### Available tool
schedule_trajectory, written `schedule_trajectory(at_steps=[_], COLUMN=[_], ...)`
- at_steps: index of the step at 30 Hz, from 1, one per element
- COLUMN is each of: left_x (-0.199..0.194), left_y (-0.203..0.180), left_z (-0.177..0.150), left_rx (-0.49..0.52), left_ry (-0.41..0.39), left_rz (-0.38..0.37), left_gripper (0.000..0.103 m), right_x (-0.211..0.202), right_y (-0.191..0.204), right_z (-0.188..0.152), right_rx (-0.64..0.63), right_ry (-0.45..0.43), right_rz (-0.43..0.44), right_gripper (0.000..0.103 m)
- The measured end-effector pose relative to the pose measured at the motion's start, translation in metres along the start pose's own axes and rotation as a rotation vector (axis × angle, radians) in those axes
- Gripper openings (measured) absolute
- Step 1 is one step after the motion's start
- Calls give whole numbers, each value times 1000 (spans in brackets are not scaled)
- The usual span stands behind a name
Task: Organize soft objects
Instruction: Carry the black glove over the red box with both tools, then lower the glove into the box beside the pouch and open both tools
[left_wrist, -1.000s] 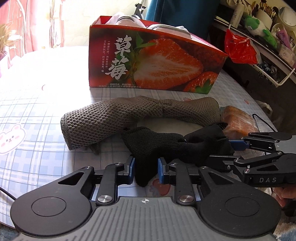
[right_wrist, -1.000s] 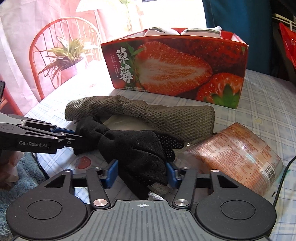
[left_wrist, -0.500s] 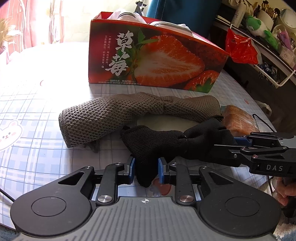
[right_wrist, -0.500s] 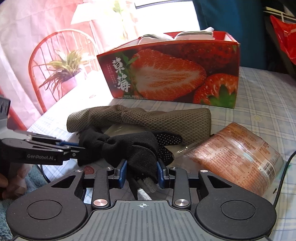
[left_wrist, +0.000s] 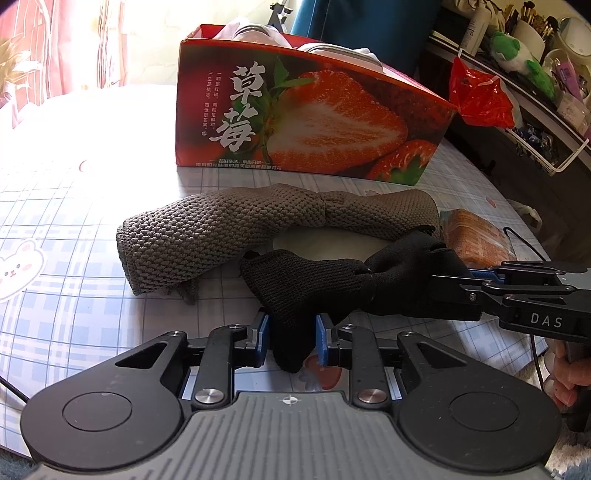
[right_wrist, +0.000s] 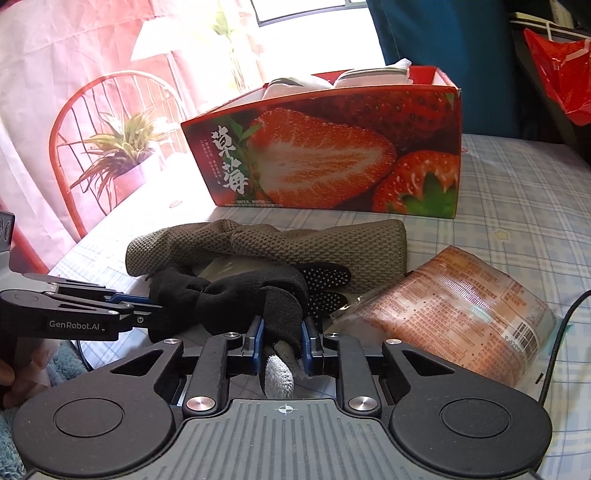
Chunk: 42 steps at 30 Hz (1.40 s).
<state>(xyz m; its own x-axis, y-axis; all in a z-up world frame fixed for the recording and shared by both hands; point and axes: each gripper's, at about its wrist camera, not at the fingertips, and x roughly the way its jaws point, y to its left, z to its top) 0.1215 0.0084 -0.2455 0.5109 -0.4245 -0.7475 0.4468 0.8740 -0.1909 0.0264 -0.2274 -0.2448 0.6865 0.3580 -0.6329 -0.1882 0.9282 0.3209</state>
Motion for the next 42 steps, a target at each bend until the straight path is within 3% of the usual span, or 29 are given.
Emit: schedule_trajectory(at_steps=[5,13,18,25,29,34,42], left_x=[-6,-42,-61,-71,-55,-18,49], left_y=[-4,-15,-19,-28,-30,-23,-3], left_z=[1,19,52,123,162,208,238], left_rx=[30,114,153,186,193,151,88], left_ry=[-18,-166,-236,-286,-268,-188,-6], left_rz=[3,15,21,-3,2,8,14], left_gripper=[19,18,18,18,18,19,19], right_x=[-6,-23,-35,-42,-36,-3,63], right_y=[6,10,11,3,-7,-25,-57], right_z=[0,17,46,110,152,193,215], right_rx=[-36,-73,-88,-86,-90,-64,48], right_ry=[-42,-137,-193,-249,-265,-201,-53], right_rz=[16,41,55,54,32,-17,-87], right_gripper=[13,13,13,13,14,14,14])
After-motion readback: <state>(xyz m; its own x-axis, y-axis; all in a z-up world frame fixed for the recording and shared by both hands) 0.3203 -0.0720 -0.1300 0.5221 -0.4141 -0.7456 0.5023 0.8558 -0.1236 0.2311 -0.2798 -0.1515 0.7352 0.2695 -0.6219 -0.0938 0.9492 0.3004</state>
